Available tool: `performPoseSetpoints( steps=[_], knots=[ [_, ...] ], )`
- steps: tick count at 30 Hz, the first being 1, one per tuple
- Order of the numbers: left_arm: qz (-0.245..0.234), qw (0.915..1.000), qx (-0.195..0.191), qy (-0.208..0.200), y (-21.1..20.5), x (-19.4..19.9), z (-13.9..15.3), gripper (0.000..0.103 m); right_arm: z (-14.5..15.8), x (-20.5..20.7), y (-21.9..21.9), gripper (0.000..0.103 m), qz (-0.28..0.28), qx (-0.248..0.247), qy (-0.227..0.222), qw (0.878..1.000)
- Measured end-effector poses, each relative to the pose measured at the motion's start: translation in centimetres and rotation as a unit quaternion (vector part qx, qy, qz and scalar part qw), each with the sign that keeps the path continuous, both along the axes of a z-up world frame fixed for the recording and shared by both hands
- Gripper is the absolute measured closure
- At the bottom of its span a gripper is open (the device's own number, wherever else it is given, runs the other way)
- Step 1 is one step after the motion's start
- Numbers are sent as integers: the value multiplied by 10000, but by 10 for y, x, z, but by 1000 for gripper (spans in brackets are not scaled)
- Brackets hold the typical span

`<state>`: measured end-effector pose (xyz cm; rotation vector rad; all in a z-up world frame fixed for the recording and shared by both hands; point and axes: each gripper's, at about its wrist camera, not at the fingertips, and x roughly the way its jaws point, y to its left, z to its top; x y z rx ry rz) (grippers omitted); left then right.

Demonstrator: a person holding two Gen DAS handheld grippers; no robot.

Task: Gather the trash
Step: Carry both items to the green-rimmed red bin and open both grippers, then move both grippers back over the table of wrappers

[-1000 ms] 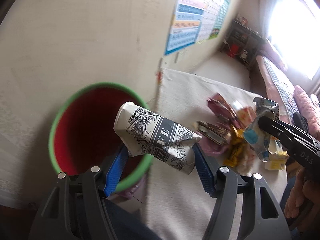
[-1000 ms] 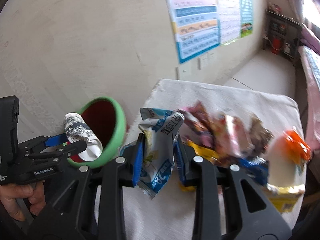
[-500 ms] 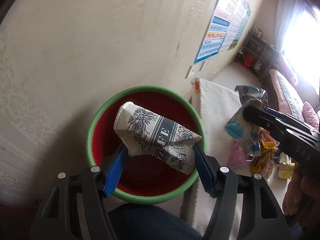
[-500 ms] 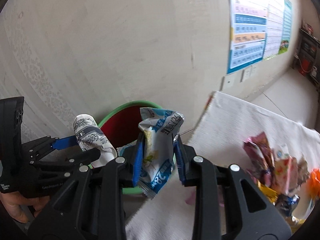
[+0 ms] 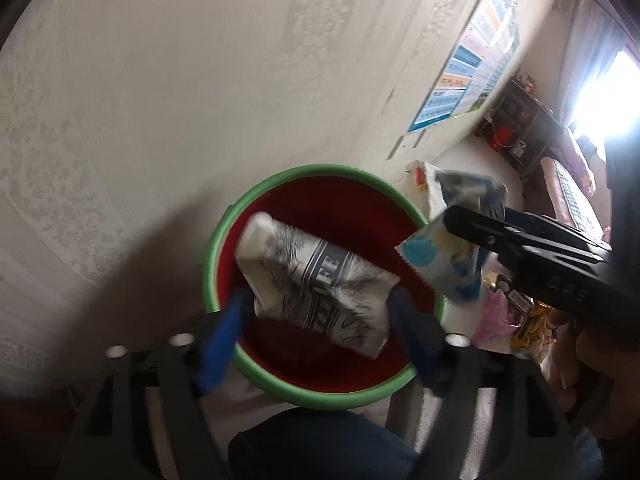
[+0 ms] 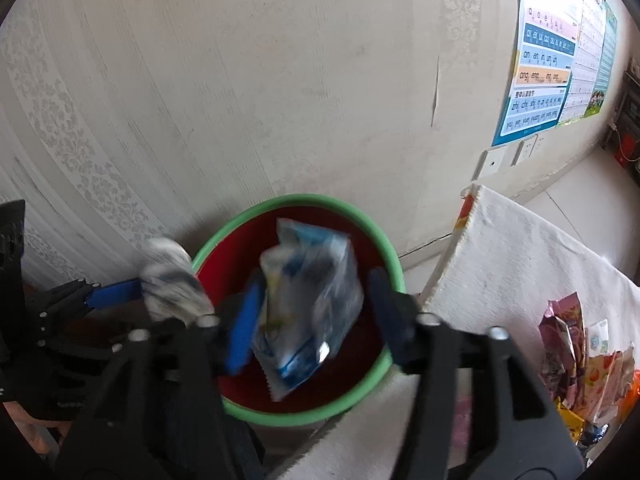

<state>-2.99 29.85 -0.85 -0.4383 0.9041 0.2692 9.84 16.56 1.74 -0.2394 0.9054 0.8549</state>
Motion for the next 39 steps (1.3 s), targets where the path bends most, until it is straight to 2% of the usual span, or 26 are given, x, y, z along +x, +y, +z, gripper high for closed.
performPoseSetpoints(
  steps=[1, 3, 5, 7, 9, 18, 23, 32, 39],
  knots=[
    [43, 10000, -40, -32, 2, -2, -1, 16, 0, 0, 1, 34, 9, -10, -11, 10000],
    [101, 9998, -108, -94, 5, -6, -2, 12, 3, 1, -2, 22, -70, 19, -72, 9999],
    [153, 9998, -78, -78, 6, -10, -4, 9, 4, 1, -5, 19, -117, 29, -97, 9999],
    [198, 9998, -60, -60, 6, -12, -5, 8, 5, 2, -10, 9, -179, 14, -98, 9998],
    [241, 9997, -25, -47, 4, -13, -5, 8, 5, 1, -17, 5, -266, -18, -164, 9995],
    [62, 9999, -4, -117, -17, -3, 6, 8, 8, -2, -55, 5, -669, -130, -195, 9975],
    [-302, 9995, -8, -128, -47, 11, 13, 8, 13, -11, -91, 5, -927, -105, -189, 9955],
    [-1151, 9933, 6, -114, -122, 34, 18, 8, 14, -14, -180, 5, -1562, -155, -191, 9874],
    [-1647, 9863, -16, -117, -173, 49, 24, 8, 8, -10, -255, 5, -2124, -311, -213, 9765]
  ],
)
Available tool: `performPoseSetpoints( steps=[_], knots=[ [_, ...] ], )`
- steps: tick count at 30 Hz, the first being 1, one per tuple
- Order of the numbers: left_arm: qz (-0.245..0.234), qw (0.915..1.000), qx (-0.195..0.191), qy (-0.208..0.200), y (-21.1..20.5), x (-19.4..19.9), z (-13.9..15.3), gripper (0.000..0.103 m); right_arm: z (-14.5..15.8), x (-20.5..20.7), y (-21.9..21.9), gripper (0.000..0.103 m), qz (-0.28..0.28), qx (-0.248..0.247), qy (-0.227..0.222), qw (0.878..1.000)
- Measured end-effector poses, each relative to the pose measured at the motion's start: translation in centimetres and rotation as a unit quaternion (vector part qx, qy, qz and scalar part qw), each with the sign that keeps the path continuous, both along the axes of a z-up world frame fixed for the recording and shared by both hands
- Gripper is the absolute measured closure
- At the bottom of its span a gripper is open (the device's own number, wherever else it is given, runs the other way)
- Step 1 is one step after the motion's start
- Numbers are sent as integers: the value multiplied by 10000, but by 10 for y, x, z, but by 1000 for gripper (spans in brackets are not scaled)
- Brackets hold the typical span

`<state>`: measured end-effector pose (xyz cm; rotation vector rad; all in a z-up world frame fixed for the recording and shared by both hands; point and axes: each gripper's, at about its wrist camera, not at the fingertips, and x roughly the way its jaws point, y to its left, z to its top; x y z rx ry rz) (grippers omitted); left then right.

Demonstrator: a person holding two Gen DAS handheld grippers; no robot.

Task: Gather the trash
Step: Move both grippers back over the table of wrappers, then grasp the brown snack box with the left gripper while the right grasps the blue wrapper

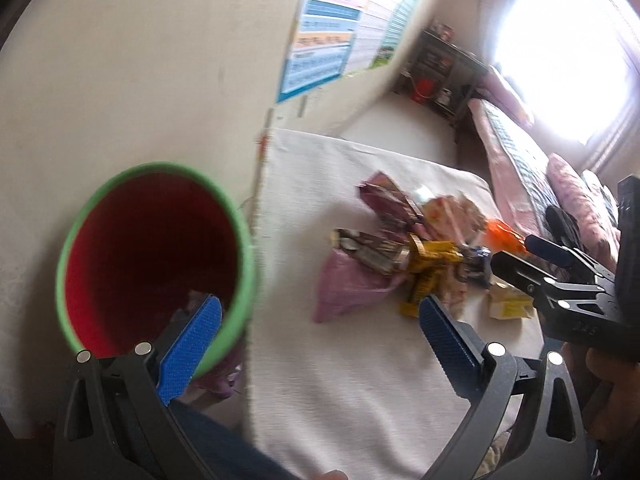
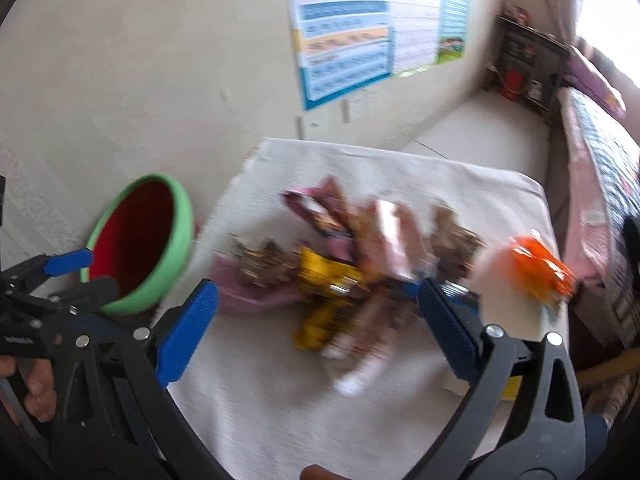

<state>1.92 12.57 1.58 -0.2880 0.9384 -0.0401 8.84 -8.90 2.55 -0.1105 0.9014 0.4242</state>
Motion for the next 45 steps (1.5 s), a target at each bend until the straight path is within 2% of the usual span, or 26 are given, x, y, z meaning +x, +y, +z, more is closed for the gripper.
performPoseSetpoints(
  steps=[7, 13, 18, 28, 30, 34, 39, 45],
  knots=[
    [-483, 9988, 59, 51, -47, 13, 0, 8, -15, 0, -72, 5, -591, -83, 163, 9981],
    [-600, 9979, 131, 187, -71, 24, -8, 8, -22, -2, -111, 5, -874, -144, 241, 9958],
    [-594, 9979, 33, 258, -81, 32, -12, 8, -29, -3, -129, 5, -943, -174, 314, 9949],
    [-408, 9982, -29, 447, -72, 50, -20, 9, -44, 16, -113, 5, -671, -181, 435, 9966],
    [-333, 9977, -147, 571, -68, 57, -26, 15, -49, 23, -106, 5, -621, -210, 453, 9968],
    [-222, 9960, -277, 819, -64, 69, -40, 19, -57, 35, -91, 5, -465, -286, 482, 9973],
    [-145, 9929, -574, 1033, -66, 82, -56, 34, -63, 48, -77, 5, -304, -414, 428, 9978],
    [-27, 9877, -899, 1279, -66, 100, -73, 39, -77, 61, -74, 5, -238, -458, 539, 9972]
  ],
)
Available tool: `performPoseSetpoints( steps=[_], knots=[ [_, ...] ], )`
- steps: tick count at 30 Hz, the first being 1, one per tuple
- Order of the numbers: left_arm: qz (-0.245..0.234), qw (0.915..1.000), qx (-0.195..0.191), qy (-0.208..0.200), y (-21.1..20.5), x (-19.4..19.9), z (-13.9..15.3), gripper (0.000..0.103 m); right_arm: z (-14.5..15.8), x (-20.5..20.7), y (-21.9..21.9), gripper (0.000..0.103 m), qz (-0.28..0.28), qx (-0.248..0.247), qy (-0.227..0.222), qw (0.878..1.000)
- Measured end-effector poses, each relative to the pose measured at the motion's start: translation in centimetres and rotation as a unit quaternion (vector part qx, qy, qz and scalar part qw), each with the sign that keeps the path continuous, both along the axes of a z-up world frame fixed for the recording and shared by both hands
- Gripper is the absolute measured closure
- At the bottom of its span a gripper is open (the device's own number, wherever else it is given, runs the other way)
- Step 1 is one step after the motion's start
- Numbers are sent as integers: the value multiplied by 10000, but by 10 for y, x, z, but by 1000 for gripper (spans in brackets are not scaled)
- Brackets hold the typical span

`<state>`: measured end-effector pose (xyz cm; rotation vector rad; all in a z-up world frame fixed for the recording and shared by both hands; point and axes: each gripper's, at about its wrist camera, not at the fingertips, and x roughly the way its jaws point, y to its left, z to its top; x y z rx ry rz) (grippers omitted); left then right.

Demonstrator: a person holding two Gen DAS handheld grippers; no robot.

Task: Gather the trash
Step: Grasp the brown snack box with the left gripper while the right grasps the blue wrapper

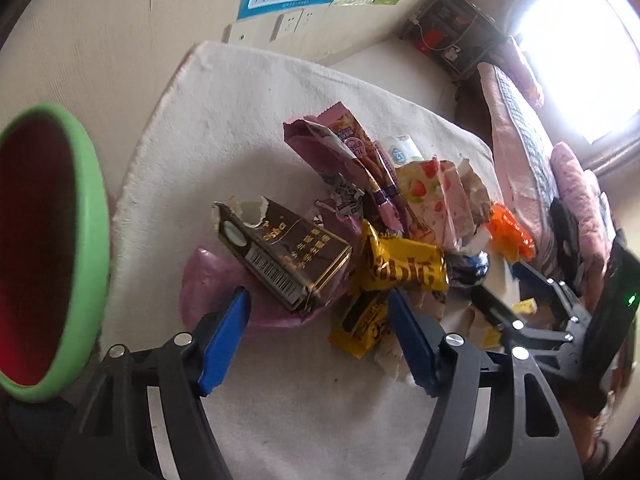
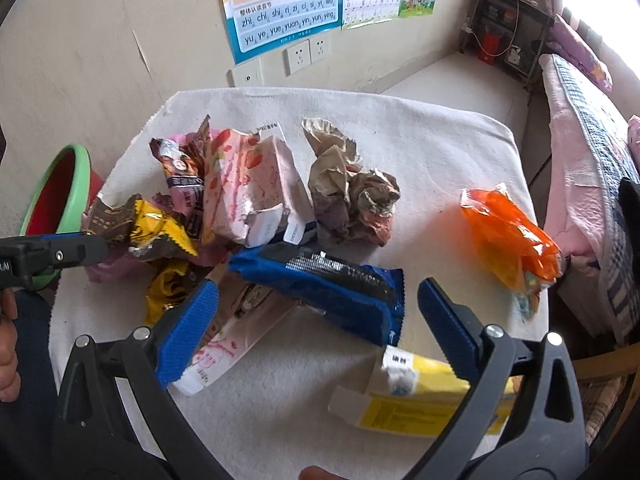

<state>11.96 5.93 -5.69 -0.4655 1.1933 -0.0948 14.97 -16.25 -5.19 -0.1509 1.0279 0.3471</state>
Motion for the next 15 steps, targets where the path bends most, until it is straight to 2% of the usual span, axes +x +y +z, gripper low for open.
performPoseSetpoints(
  steps=[6, 8, 10, 12, 14, 15],
  knots=[
    [92, 9996, -126, 226, 0, 16, -12, 49, -11, 10, 2, 5, 56, 19, 55, 10000],
    [157, 9993, -189, 270, 0, 19, -15, 55, -14, 13, 2, 9, 92, 17, 60, 9999],
    [210, 9988, -323, 317, 0, 21, -19, 60, -17, 16, 2, 23, 106, 61, 129, 9998],
    [246, 9984, -387, 333, -2, 22, -20, 73, -19, 17, 1, 31, 108, 128, 222, 9996],
    [249, 9984, -410, 308, -3, 21, -20, 75, -18, 16, 1, 33, 138, 151, 182, 9996],
    [252, 9984, -413, 297, -4, 20, -21, 78, -18, 14, 0, 44, 160, 167, 159, 9996]
  ],
)
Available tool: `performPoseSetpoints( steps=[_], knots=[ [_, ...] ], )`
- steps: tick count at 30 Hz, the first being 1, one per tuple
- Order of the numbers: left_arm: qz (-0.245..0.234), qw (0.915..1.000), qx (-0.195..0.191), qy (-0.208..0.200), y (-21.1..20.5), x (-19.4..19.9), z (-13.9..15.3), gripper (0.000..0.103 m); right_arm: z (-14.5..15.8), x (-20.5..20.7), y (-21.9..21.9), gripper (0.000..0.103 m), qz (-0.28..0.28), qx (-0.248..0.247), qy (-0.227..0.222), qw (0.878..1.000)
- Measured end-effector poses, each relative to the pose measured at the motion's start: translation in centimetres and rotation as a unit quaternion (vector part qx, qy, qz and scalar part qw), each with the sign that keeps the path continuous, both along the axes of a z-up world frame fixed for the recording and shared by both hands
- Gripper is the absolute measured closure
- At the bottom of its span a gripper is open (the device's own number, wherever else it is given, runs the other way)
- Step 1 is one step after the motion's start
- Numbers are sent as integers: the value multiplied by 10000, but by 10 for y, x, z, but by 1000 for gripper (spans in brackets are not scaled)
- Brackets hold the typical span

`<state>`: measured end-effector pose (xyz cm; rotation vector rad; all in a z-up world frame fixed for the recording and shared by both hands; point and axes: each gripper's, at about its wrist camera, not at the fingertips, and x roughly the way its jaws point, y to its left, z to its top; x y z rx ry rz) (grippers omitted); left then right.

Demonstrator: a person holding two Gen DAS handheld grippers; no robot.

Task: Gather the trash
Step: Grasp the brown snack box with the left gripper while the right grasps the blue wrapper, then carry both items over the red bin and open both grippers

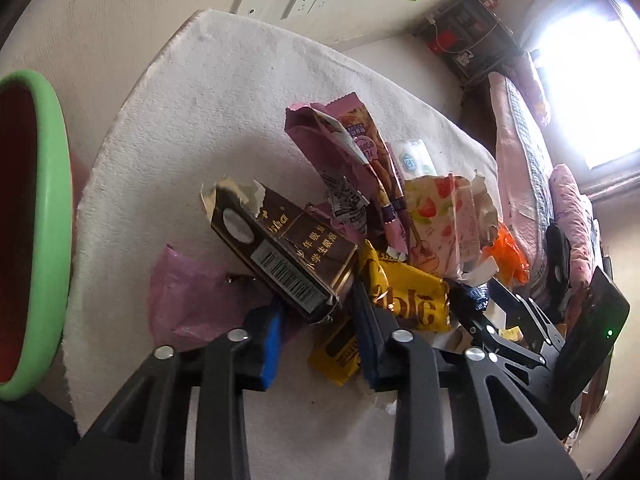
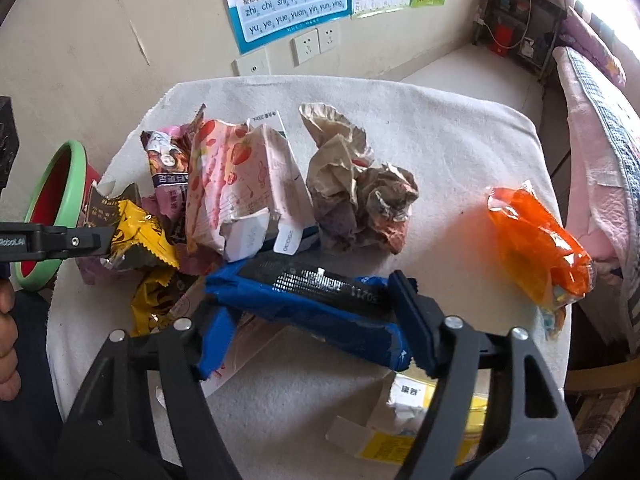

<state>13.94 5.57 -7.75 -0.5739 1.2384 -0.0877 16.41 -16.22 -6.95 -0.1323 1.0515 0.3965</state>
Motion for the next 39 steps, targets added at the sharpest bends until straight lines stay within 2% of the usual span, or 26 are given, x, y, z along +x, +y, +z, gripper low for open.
performPoseSetpoints(
  steps=[2, 3, 5, 10, 15, 26, 39],
  knots=[
    [20, 10000, -10, -15, 0, -1, 0, 83, 1, -1, -2, 50, 2, -7, -1, 10000],
    [37, 10000, -25, -25, 1, -2, 0, 90, 1, -2, -3, 66, 11, -7, -1, 10000],
    [60, 10000, -5, -42, 2, -3, 1, 92, 2, -4, -7, 70, -13, -14, -35, 10000],
    [-18, 9999, -20, -157, 2, -7, 6, 93, 10, -8, -16, 71, -79, 83, -109, 9999],
    [-144, 9991, 217, -339, 0, -14, 19, 93, 27, -18, -21, 71, -105, 213, -298, 9993],
    [-464, 9944, 684, -652, -5, -34, 49, 93, 49, -34, -30, 71, -345, 431, -404, 9977],
    [-714, 9891, 910, -912, -8, -65, 68, 93, 70, -52, -15, 71, -363, 493, -585, 9964]
  ],
)
